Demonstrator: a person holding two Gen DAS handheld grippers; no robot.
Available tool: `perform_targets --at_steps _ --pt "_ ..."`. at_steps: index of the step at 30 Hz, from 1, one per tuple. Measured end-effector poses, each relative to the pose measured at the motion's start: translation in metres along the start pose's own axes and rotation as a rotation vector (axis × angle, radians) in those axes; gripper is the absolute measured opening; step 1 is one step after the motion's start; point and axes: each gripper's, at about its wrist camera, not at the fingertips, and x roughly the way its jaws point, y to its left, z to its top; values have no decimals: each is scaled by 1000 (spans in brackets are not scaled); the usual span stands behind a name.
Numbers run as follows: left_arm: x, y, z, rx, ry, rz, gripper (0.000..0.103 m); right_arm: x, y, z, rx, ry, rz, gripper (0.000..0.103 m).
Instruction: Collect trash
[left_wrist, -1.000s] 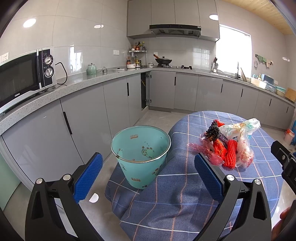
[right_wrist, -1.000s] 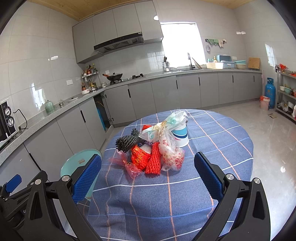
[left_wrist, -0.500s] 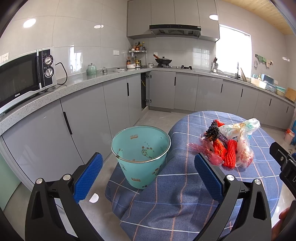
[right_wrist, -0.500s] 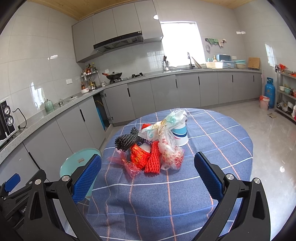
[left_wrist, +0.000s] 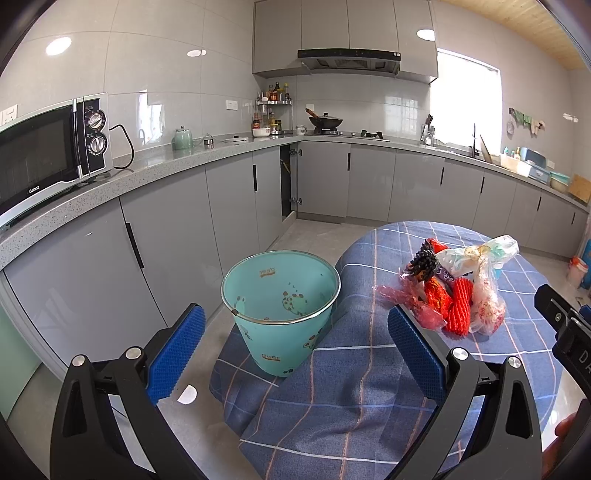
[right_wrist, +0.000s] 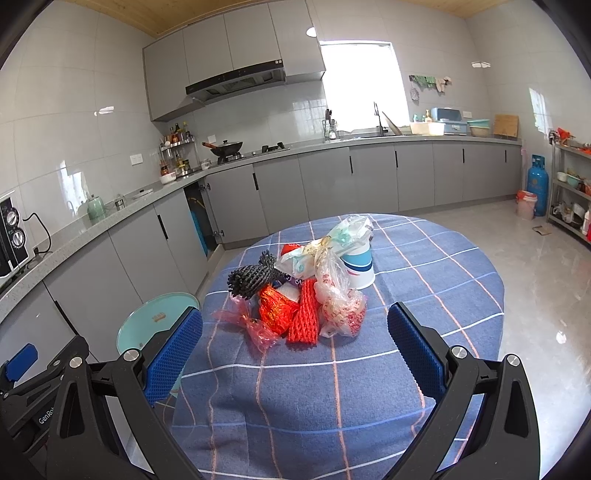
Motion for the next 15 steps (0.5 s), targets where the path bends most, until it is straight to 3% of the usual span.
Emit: perform_targets --at_steps 8,15 --pt "2 -1 -1 1 4 1 97 2 -1 0 1 2 0 99" --pt "27 -8 -8 15 59 -4 97 24 -19 -1 25 29 -34 99"
